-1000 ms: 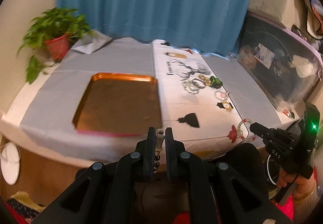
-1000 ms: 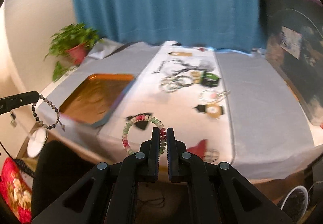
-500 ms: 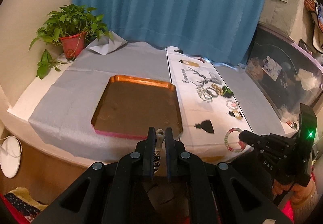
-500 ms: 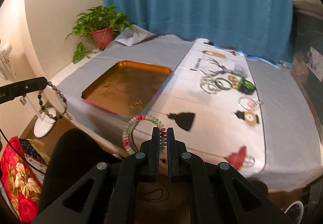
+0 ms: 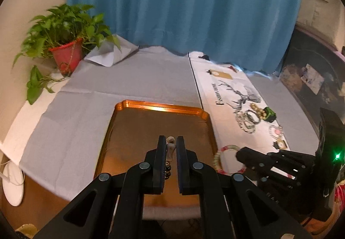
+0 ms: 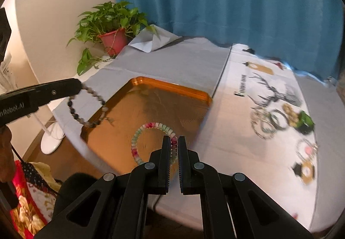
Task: Organize jewelry
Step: 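Carry the beaded bracelets to the copper tray and open both grippers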
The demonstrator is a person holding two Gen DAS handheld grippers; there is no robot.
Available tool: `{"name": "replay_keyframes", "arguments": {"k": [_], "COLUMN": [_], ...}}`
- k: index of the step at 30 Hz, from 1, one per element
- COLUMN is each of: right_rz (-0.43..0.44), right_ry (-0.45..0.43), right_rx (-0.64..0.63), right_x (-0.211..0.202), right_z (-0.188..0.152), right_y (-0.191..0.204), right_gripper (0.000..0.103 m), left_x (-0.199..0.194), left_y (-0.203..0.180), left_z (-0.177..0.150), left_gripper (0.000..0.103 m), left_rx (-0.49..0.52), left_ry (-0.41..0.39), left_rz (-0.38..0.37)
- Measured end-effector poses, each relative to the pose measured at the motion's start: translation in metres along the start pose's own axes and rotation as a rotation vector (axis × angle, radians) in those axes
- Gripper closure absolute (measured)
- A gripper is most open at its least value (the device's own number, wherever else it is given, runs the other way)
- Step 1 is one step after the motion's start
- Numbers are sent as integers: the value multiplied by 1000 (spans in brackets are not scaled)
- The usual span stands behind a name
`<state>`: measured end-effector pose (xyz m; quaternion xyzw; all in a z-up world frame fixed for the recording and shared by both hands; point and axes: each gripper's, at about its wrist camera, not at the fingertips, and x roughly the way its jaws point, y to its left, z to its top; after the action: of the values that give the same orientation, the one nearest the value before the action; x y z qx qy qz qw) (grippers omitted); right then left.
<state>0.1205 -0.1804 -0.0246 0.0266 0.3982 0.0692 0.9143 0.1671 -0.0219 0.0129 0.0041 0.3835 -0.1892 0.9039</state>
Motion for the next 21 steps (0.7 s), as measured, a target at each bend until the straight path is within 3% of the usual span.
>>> {"name": "replay_keyframes", "arguments": {"k": [9, 11, 12, 13, 14, 15, 16, 21], "right_rz": [12, 0, -3, -9, -13, -19, -32, -46], "right_ry": [75, 84, 92, 104, 124, 157, 189, 131], "right_rx": [12, 26, 34, 41, 40, 34, 33, 28], "right_x": [79, 93, 98, 104, 113, 121, 127, 90], "right_z": [22, 24, 24, 25, 25, 26, 25, 15], "right_y": [-3, -7, -8, -9, -10, -11, -12, -15], "right_gripper": [96, 96, 94, 93, 82, 71, 44, 31], "left_x": [68, 81, 86, 91, 93, 88, 82, 47], "left_y": [20, 26, 29, 32, 34, 36, 38, 43], "left_z": [11, 12, 13, 13, 13, 12, 10, -11], "left_gripper": [96, 91, 66, 20, 3, 1, 1, 1], "left_rx": [-13, -23, -26, -33, -46, -54, -56, -61], "left_ry": [45, 54, 65, 82, 80, 50, 18, 34], "left_rz": [13, -5, -8, 13, 63, 101, 130, 197]}}
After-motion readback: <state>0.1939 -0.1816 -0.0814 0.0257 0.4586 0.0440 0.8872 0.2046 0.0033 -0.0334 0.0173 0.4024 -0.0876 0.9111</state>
